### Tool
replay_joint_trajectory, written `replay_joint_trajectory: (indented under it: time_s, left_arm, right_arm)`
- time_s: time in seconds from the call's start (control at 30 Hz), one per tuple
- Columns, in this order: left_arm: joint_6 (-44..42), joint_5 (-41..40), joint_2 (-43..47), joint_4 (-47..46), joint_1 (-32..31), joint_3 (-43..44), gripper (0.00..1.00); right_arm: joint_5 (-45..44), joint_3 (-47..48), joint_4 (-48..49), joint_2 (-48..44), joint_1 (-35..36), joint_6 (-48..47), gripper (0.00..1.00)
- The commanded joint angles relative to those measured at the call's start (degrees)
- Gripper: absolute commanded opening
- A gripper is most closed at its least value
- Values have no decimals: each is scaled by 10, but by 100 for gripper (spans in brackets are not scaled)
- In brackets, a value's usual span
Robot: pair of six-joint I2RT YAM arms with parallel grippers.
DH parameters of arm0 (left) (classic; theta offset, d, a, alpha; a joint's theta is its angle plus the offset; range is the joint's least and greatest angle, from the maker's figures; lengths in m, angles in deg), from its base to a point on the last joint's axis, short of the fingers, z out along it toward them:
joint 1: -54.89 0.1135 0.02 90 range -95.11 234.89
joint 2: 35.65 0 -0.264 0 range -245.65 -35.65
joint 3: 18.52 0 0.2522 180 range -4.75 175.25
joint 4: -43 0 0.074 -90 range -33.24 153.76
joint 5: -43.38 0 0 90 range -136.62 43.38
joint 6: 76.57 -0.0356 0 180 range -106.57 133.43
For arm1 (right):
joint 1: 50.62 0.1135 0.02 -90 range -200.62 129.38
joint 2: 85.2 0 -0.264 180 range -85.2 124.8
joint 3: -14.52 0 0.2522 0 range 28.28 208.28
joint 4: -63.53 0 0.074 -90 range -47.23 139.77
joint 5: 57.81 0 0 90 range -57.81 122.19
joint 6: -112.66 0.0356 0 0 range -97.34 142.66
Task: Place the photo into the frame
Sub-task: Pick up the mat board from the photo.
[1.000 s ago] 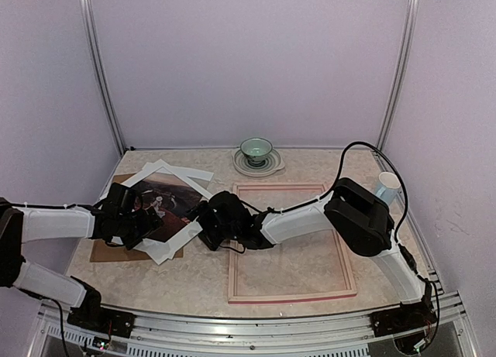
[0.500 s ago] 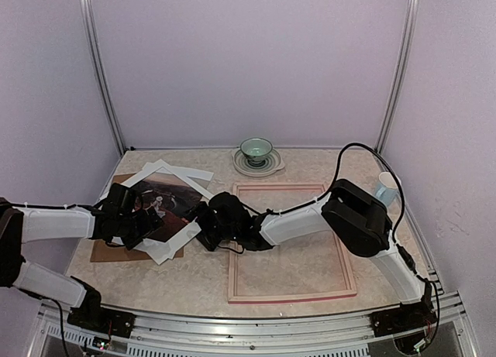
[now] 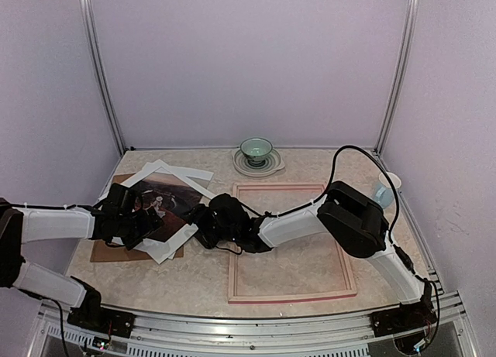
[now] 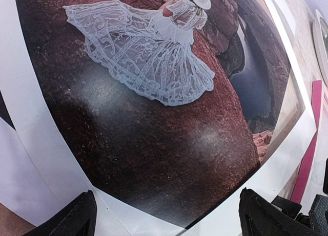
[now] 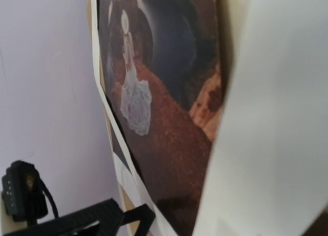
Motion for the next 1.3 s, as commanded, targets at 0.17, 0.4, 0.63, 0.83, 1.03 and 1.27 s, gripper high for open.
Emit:
replay_joint_trajectory:
  time_s: [0.17,0.4,0.63,0.83,1.03,1.27]
  left_arm:
    - [-4,9,-1,15,-4,-10,95]
    - [-6,8,3,19,-3,-11,95]
    - [-8,-1,27,30,-1,-6,95]
    - [-14,-13,65,55,1,17,96]
    - [-18,-33,135,82,-4,47,97]
    - [-30,-54,170,108,-13,69,98]
  right_arm:
    - [-30,0,23,-6,-13,-88,55]
    - [-35,21,16,7,-17,-125,22]
    - [-34,10,40,11,-16,-119,0]
    - [-51,-48,82,-22,-16,-98,0]
    - [-85,-130,95,-89,-13,-94,0]
    - [-126,-214,102,-178,-2,-114,0]
